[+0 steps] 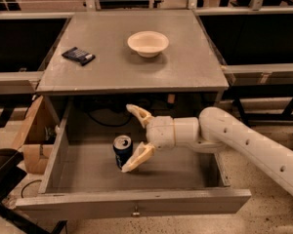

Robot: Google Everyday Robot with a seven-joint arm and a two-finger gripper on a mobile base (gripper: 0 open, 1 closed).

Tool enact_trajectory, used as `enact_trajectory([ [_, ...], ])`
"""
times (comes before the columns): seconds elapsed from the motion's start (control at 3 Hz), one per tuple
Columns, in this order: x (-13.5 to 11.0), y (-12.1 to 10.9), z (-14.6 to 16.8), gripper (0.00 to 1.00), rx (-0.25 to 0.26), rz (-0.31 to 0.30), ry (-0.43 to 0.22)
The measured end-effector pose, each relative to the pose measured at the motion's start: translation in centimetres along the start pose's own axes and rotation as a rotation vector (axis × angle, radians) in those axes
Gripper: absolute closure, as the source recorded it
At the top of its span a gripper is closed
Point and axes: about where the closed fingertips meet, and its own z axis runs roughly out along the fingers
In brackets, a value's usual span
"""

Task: Place pepsi can into top drawer

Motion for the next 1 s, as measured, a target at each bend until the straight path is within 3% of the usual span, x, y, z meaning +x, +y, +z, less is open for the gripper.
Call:
enact_trajectory([
  [0.33,-3.8,1.9,-4.3,0.00,-0.069,-0.076,0.018],
  [0.67,-7.4,4.4,-7.7,0.00,-0.195,-0.142,0.184],
  [1.0,-11.0,7.0,-11.8,0.00,-0.251,-0.196,0.397],
])
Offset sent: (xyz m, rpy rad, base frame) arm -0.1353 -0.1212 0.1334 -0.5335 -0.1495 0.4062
